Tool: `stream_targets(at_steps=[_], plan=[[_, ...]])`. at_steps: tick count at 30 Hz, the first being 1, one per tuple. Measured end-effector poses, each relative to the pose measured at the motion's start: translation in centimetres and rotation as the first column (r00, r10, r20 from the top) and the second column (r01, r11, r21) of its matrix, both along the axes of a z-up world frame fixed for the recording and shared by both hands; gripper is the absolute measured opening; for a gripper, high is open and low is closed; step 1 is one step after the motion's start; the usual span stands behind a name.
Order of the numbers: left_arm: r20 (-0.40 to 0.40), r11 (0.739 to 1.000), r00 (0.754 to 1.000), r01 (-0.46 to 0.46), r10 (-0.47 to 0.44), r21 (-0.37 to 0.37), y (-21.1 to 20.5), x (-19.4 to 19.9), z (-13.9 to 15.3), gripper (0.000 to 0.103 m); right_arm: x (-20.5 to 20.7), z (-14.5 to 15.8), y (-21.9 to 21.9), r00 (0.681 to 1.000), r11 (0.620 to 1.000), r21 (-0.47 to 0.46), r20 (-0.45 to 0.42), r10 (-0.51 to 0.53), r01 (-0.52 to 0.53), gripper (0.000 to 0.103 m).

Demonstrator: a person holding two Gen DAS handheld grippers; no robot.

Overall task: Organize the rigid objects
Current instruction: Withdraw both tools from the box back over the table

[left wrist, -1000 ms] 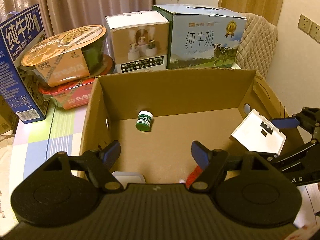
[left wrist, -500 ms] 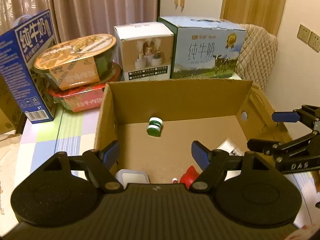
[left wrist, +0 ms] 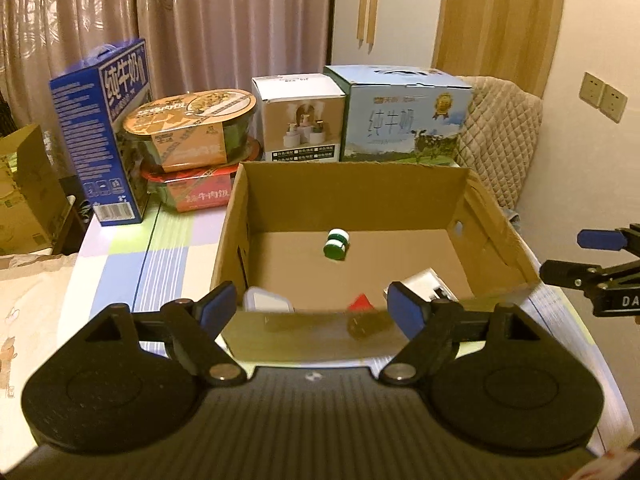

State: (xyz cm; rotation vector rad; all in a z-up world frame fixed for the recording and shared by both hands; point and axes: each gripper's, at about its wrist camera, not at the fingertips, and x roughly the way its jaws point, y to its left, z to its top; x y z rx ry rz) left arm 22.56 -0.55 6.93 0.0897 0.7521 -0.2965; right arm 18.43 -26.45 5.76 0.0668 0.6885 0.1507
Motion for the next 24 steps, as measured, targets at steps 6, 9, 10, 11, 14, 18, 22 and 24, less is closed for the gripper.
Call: stream_targets(at_steps=[6,9,10,11,14,18,22,24], plan=[[0.028,1.0,1.0,-0.006,0.006,-0.003,-0.1,-5.9,0.5,0.083,-6.7,-0.2,-0.3,0.999,0.998,0.045,-0.009,-0.034,0.034,0.089],[0.034,1.0,0.999,-0.019,0.02,-0.02,0.0,-8.7,0.4,0.084,-10.0,-0.8,-0.3,0.998,0.997,0.059,-0.028,-0.051,0.053,0.089],[0.035,0.999,0.999,-0.023,0.024,-0.023,0.0,-9.7,0.3,0.084,-11.1,-1.0,-0.3,0.998,0.996,0.065,-0.034,-0.057,0.06,0.089],[0.035,0.999,0.999,-0.026,0.027,-0.026,0.1,-10.6,0.2,0.084,-12.0,-1.2,-0.3,0.997,0.995,0.07,-0.038,-0.065,0.067,0.089],[0.028,0.999,0.999,-0.037,0.038,-0.038,0.2,-13.1,-0.2,0.084,-14.8,-1.7,0.0,0.995,0.993,0.079,-0.045,-0.084,0.088,0.089],[0.007,0.998,0.999,-0.039,0.039,-0.043,0.1,-15.9,-1.2,0.084,-17.4,-2.3,0.5,0.995,0.994,0.071,-0.052,-0.083,0.086,0.089],[-0.002,1.0,1.0,-0.014,0.014,-0.022,-0.6,-17.8,-2.0,0.084,-19.1,-2.8,0.9,0.996,0.996,0.051,-0.056,-0.073,0.076,0.089],[-0.002,1.0,1.0,0.006,-0.006,-0.014,-0.9,-18.4,-2.3,0.084,-19.5,-3.0,0.9,0.996,0.996,0.052,-0.058,-0.072,0.075,0.089]])
